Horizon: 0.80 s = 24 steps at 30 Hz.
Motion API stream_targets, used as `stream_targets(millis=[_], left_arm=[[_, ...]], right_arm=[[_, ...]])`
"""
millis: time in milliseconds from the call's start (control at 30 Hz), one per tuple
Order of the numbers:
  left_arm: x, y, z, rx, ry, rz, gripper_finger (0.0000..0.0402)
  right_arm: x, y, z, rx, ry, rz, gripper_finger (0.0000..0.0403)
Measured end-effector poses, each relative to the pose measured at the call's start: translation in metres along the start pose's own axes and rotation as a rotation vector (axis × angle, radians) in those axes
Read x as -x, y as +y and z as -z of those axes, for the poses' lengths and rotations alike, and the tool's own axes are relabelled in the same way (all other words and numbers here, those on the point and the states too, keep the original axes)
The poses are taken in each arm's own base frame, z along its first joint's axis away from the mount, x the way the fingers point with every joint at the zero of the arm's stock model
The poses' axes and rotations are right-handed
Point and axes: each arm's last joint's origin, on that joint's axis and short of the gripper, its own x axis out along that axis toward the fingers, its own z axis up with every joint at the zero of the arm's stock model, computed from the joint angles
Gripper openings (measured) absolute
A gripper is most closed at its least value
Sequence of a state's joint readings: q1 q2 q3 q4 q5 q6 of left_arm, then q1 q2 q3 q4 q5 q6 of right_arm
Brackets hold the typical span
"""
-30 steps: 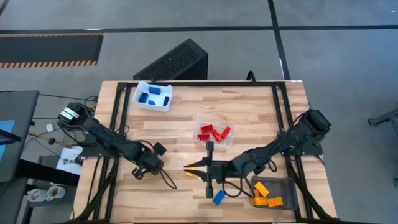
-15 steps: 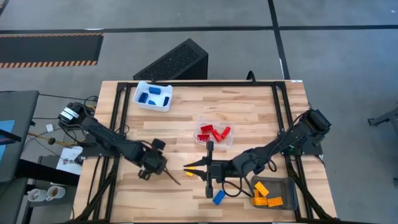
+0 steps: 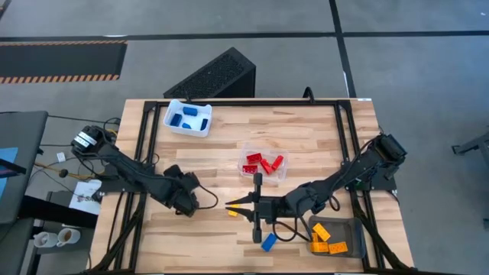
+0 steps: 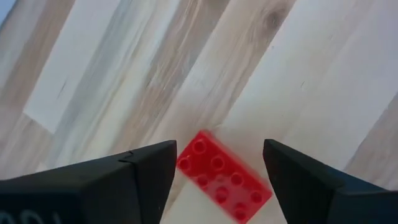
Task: Sort & place blocks by color
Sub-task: Put the red game piece into the transparent bin
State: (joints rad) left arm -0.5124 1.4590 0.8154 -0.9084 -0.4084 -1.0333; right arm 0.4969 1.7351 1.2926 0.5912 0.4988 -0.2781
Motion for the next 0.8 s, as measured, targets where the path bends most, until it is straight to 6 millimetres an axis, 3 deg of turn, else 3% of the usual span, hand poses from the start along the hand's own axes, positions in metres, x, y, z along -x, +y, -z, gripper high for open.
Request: stream_targets(millis=[500, 667, 800], left_arm=[[0.017, -0.011, 0.034, 0.156, -0.203, -0.030, 0.0238], [0.006, 0.004, 0.049, 0.217, -0.203, -0.044, 0.0238], [0.003, 0.015, 0.056, 0.314, -0.239, 0.107, 0.0238]], right_arm=[[0.000, 0.001, 0.001, -0.012, 0.006, -0.003, 0.0067], [0.001, 0.001, 0.000, -0.013, 0.005, -0.005, 0.0067], [0.001, 0.003, 0.000, -0.013, 0.004, -0.009, 0.0067]])
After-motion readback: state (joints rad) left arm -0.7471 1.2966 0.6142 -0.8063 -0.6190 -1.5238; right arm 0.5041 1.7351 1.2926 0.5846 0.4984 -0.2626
